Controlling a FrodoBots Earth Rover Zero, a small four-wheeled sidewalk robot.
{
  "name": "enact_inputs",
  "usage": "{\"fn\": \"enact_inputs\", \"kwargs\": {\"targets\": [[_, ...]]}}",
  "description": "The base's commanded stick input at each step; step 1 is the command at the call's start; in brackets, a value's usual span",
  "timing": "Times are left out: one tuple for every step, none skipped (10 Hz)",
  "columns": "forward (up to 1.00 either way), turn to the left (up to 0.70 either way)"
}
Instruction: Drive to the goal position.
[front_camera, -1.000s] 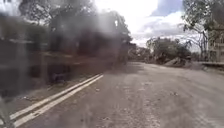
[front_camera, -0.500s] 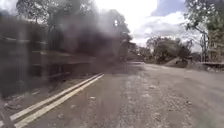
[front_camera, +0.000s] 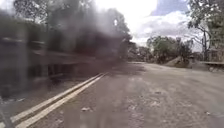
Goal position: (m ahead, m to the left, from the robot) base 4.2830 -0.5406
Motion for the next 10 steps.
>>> {"fn": "enact_inputs", "kwargs": {"targets": [[0.70, 0.00], [0.70, 0.00], [0.70, -0.08], [0.70, -0.17], [0.70, -0.27], [0.70, -0.29], [0.70, -0.29], [0.70, 0.00], [0.70, 0.00], [0.70, 0.00]]}}
